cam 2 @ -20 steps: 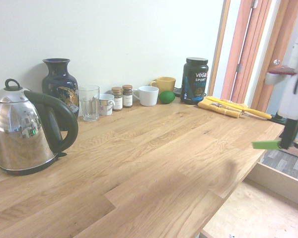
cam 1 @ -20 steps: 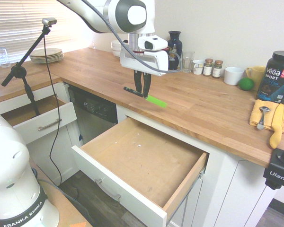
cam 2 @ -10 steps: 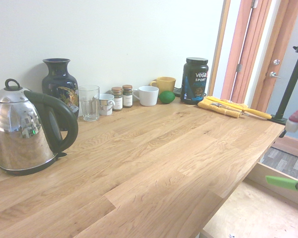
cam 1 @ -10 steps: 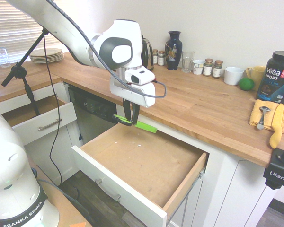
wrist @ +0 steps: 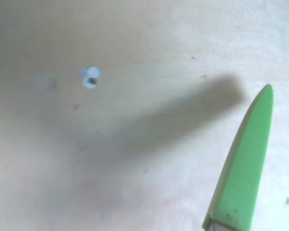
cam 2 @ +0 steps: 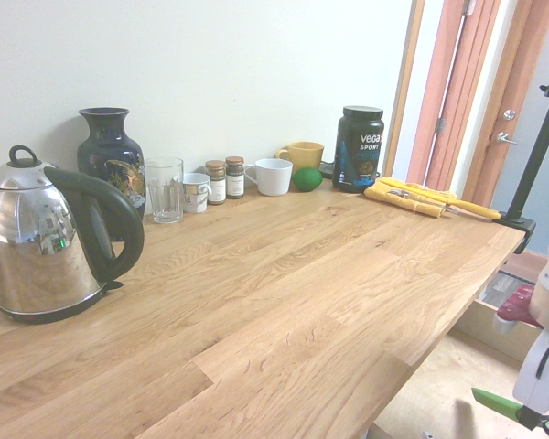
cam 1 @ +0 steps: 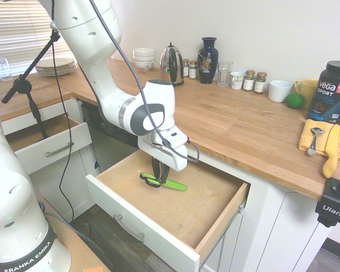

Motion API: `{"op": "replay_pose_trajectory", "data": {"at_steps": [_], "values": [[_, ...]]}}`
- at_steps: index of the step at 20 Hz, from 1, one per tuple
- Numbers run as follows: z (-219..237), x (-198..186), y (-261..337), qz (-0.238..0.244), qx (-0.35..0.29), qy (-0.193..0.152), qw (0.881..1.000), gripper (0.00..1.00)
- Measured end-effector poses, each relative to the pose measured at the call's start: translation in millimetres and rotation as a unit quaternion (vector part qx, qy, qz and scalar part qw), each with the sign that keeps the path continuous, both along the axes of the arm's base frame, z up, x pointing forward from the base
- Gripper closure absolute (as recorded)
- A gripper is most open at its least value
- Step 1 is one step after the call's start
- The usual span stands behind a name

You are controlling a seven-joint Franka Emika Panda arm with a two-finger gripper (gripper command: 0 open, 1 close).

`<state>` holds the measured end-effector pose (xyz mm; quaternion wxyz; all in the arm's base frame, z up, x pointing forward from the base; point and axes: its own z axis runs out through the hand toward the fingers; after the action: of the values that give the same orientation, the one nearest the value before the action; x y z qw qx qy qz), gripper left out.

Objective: Put scissor in the drawer

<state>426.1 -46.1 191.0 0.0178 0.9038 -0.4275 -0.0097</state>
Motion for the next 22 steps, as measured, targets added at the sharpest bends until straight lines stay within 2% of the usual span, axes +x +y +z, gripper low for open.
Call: {"op": "replay_pose_trajectory", "data": {"at_steps": [6, 7, 22], "values": [[-22, 23, -5, -0.005, 0.000, 0.005, 1.000, 1.00], [-25, 24, -4, -0.005, 0.000, 0.007, 1.000, 0.00], [-26, 34, -1, -0.006, 0.001, 0.001, 1.000, 0.00]]}}
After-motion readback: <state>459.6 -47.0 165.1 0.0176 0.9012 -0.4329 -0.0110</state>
